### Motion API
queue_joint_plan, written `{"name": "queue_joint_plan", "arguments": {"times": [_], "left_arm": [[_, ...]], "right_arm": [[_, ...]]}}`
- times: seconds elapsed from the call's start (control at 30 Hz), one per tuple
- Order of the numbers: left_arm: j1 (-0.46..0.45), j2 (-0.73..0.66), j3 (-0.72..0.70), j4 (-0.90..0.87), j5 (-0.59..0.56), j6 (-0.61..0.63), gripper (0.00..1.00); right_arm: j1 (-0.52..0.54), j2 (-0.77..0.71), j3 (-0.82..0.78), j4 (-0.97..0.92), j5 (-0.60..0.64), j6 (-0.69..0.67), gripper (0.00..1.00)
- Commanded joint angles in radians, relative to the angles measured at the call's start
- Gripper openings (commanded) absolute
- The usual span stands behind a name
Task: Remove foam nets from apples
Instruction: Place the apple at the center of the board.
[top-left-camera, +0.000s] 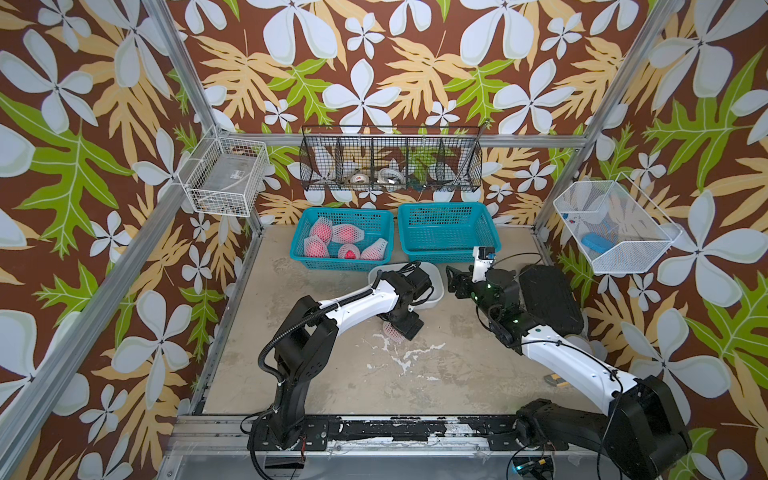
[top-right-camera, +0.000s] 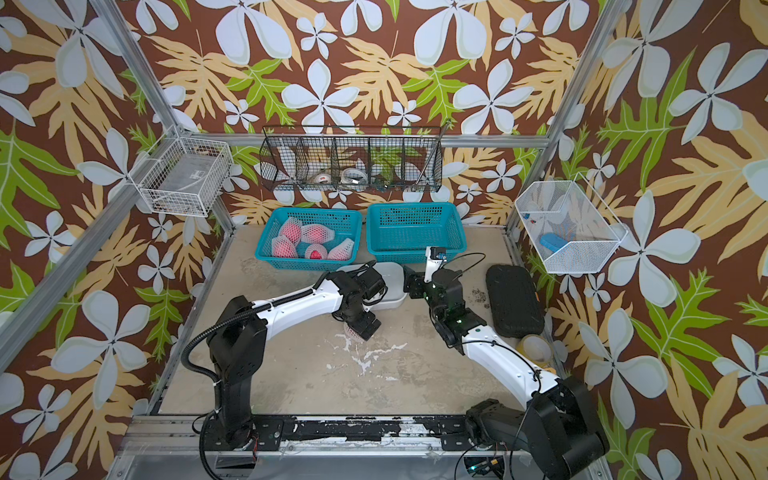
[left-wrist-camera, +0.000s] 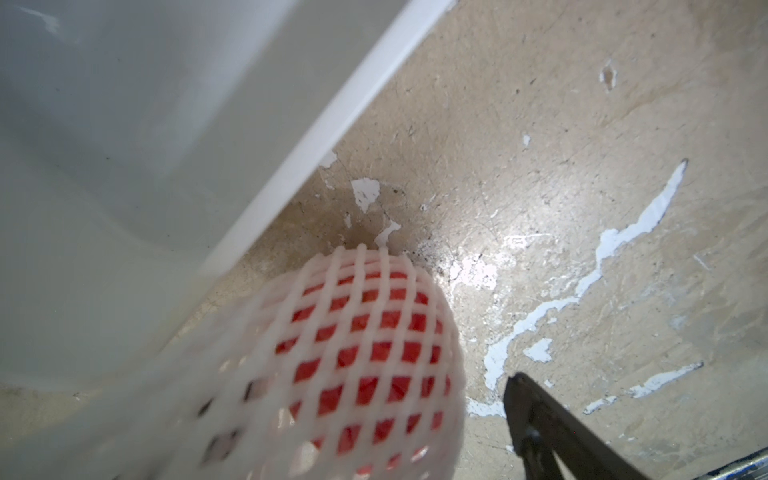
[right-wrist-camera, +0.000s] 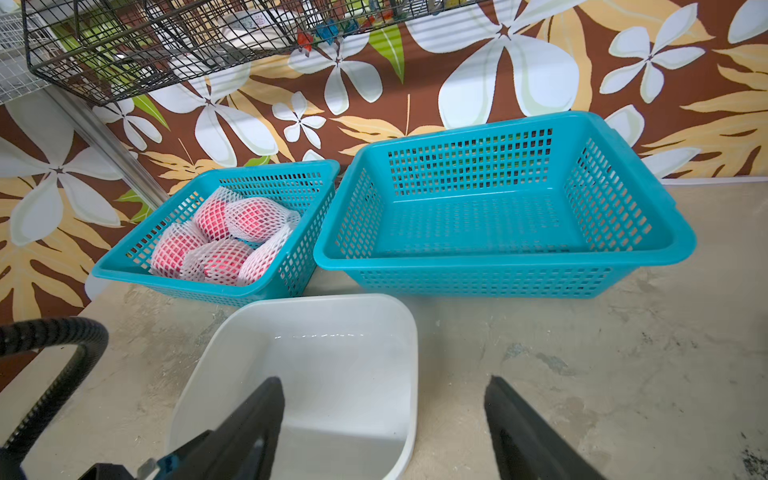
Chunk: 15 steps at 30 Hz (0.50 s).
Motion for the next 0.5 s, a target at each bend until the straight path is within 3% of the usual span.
{"name": "queue_joint_plan", "arguments": {"times": [0.0,0.23,0.47], "left_arm": [[-0.004,-0.023,0.02,-0.032,-0.014,0.0,0.95],[0.018,-0.117,0.088,-0.03,0.006,0.015,0.95],[0.052,-0.132,-0.006,0.02,0.077,0.017,0.94]], "right_arm": [[0.0,0.0,0.005,0.026,0.021,-0.018,0.79],[0.0,0.016,0.004,0.031,0.019,-0.015,0.79],[0.0,0.016,0.003,0.031,0.019,-0.014,0.79]]}}
